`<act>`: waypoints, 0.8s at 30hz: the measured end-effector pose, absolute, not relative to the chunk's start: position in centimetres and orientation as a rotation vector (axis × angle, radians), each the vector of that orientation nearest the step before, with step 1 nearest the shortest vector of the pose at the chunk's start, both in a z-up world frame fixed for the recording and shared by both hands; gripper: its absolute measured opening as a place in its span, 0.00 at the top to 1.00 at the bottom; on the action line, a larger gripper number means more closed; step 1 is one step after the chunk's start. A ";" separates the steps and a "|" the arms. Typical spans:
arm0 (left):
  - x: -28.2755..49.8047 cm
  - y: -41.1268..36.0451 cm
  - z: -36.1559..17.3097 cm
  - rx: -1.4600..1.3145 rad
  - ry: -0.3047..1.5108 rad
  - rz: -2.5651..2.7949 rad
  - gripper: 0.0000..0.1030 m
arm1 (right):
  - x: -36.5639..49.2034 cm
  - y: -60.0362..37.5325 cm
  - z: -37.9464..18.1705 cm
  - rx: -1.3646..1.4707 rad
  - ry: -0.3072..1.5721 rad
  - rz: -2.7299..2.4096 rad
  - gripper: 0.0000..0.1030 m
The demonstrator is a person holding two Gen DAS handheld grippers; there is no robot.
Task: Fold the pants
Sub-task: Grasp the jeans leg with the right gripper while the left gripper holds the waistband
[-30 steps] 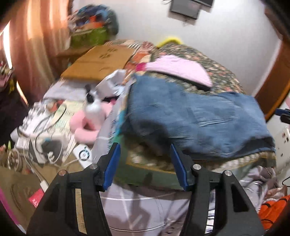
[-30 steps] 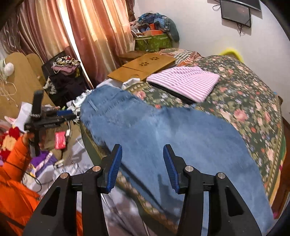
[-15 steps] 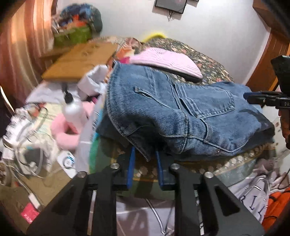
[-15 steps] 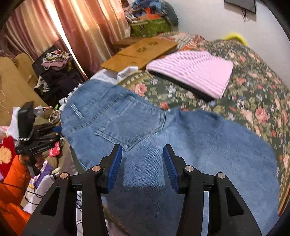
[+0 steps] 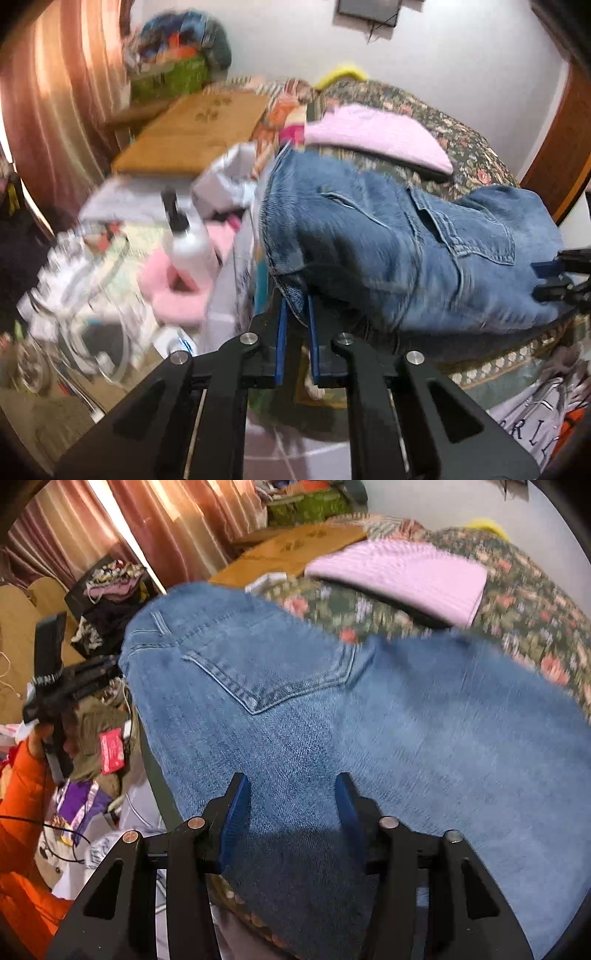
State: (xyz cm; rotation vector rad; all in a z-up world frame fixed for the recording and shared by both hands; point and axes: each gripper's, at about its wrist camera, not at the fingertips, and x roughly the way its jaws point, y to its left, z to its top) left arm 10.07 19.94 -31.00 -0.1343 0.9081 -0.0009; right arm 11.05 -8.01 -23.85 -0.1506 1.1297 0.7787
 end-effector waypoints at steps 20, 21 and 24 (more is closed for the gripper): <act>17.3 19.5 -22.5 -0.146 0.803 0.020 0.56 | 20.9 -15.3 -18.7 -0.151 0.987 0.647 0.47; 18.3 19.0 -22.8 -0.149 0.817 0.003 0.56 | 21.8 -15.4 -18.9 -0.146 1.005 0.646 0.47; 22.1 17.8 -24.5 -0.144 0.895 -0.036 0.56 | 24.5 -15.2 -20.4 -0.125 1.073 0.666 0.47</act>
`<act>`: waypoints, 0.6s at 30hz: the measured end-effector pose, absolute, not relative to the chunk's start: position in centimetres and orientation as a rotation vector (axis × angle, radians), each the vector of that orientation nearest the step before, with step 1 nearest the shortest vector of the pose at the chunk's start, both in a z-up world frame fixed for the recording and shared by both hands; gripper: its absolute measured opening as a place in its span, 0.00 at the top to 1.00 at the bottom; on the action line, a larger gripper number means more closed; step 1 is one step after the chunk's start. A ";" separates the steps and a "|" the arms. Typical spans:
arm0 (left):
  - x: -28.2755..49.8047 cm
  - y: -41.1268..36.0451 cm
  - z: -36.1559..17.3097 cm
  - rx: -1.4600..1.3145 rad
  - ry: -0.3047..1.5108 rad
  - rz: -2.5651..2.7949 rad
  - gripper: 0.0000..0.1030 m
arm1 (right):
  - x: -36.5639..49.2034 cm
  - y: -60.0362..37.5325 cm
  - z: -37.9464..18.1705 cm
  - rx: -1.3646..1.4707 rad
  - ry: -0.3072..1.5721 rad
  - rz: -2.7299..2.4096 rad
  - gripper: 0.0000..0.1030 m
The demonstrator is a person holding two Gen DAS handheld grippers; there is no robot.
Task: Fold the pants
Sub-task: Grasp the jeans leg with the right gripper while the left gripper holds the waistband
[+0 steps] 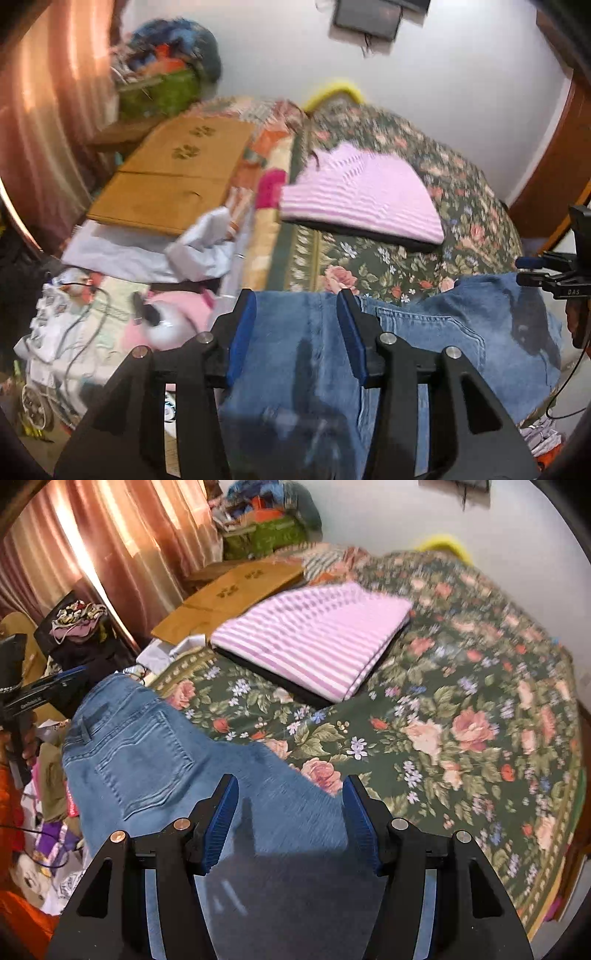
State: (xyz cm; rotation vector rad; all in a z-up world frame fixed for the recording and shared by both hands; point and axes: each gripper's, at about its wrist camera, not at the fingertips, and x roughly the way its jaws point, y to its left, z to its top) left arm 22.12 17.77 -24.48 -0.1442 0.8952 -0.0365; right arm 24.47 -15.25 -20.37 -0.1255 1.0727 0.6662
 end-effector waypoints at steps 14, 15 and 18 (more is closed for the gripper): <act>23.1 19.4 -33.3 -0.263 1.101 -0.006 0.53 | 25.2 -14.1 -24.1 -0.096 1.210 0.787 0.87; 23.1 19.4 -33.3 -0.263 1.099 -0.004 0.53 | 24.8 -14.0 -23.7 -0.116 1.179 0.780 0.90; 23.1 19.0 -33.3 -0.228 1.096 0.010 0.52 | 24.9 -14.6 -23.3 -0.089 1.128 0.759 0.93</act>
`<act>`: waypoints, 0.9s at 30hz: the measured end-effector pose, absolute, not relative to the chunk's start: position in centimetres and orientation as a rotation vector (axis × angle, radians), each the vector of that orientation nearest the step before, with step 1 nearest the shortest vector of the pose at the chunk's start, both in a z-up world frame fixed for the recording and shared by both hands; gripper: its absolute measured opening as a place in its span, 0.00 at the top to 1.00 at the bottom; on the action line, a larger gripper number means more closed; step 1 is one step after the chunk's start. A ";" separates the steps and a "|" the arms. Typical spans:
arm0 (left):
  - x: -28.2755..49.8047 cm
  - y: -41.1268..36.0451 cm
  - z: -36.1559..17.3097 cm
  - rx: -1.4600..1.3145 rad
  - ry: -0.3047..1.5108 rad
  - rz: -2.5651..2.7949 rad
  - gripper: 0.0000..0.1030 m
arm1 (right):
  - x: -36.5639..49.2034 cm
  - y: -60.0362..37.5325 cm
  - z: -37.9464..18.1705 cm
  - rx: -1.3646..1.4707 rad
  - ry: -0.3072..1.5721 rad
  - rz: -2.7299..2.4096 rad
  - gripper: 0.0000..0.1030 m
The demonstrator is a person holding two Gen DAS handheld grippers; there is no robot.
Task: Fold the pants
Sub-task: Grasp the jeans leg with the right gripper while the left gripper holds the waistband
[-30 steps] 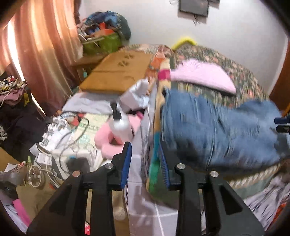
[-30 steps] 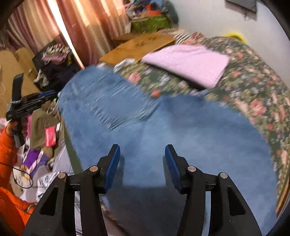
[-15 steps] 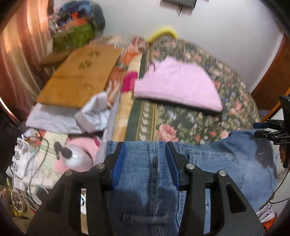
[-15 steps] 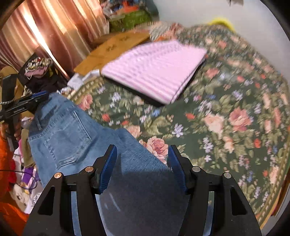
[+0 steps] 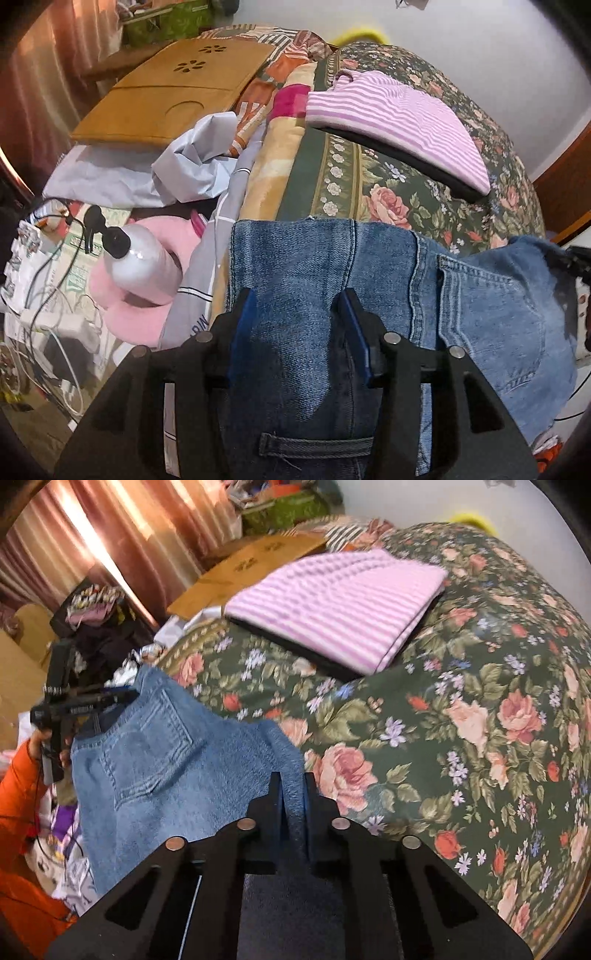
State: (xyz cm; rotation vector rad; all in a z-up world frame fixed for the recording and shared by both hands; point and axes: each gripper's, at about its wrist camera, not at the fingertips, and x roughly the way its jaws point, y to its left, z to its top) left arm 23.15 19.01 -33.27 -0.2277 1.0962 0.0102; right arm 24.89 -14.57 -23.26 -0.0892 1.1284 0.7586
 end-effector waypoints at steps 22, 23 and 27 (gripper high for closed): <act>22.0 16.3 -28.4 -0.131 1.005 0.063 0.36 | 22.8 -25.8 -21.3 0.068 1.044 0.481 0.85; 22.0 16.0 -29.1 -0.115 1.024 0.074 0.36 | 22.2 -25.7 -22.0 0.060 1.059 0.484 0.85; 21.7 16.3 -32.2 -0.046 1.101 0.145 0.36 | 20.8 -26.3 -24.8 0.002 1.087 0.441 0.84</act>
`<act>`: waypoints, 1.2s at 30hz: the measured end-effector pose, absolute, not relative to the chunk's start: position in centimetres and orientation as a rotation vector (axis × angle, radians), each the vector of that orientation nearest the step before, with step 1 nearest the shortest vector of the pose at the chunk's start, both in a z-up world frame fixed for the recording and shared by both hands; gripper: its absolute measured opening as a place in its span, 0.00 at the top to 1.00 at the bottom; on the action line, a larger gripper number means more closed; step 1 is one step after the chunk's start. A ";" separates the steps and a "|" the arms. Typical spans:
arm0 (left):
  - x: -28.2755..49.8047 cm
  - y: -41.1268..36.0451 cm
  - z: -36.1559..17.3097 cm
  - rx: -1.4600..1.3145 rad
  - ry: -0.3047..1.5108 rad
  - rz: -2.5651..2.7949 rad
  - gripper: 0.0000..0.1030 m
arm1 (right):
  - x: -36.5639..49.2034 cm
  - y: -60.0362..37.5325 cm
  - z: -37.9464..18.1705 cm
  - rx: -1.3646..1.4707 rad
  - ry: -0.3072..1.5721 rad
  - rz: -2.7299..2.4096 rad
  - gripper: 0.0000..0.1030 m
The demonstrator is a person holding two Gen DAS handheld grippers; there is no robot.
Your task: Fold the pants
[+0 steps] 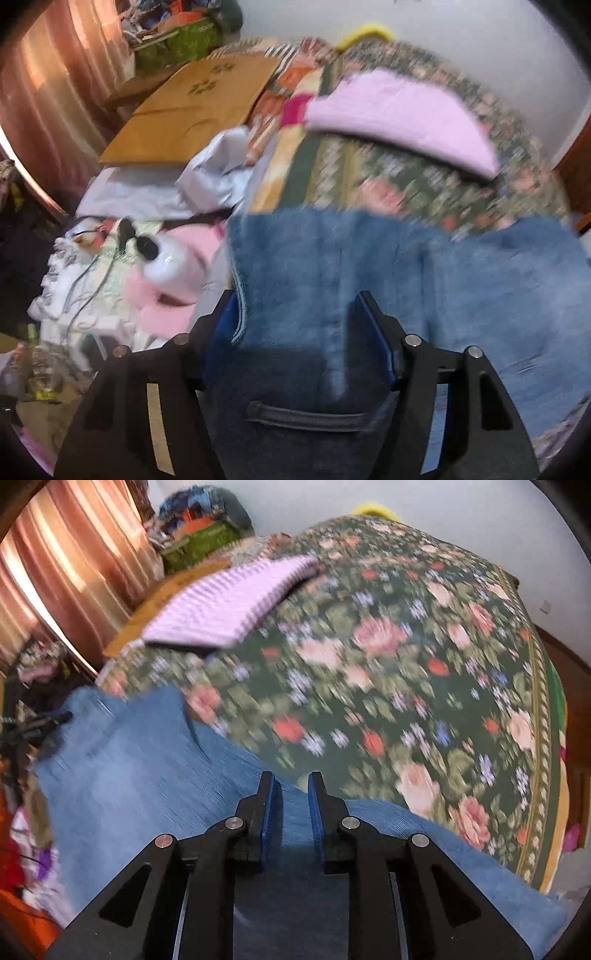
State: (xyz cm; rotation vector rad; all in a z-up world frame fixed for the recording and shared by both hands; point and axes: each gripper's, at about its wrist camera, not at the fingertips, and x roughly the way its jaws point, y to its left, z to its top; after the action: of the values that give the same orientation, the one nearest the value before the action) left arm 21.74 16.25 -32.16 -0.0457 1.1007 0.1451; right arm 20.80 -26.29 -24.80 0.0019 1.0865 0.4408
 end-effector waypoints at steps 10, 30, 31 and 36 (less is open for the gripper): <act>21.3 16.3 -30.5 -0.005 1.070 0.152 0.37 | 18.8 -32.4 -22.9 0.012 1.038 0.267 0.75; 23.7 -4.5 -29.1 0.040 1.070 -0.342 0.37 | 16.5 -31.6 -25.6 0.176 1.053 0.456 0.60; 23.7 -4.9 -29.9 0.056 1.087 -0.337 0.37 | 16.4 -32.5 -25.7 0.192 1.057 0.446 0.63; 23.6 -5.5 -31.5 0.084 1.112 -0.332 0.35 | 15.3 -37.5 -27.4 0.119 1.117 0.249 0.57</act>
State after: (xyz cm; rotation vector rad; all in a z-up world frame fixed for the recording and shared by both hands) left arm 23.62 -5.54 -31.46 0.0844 1.1115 -0.3321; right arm 15.26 -37.52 -27.38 0.1186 1.1174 0.2494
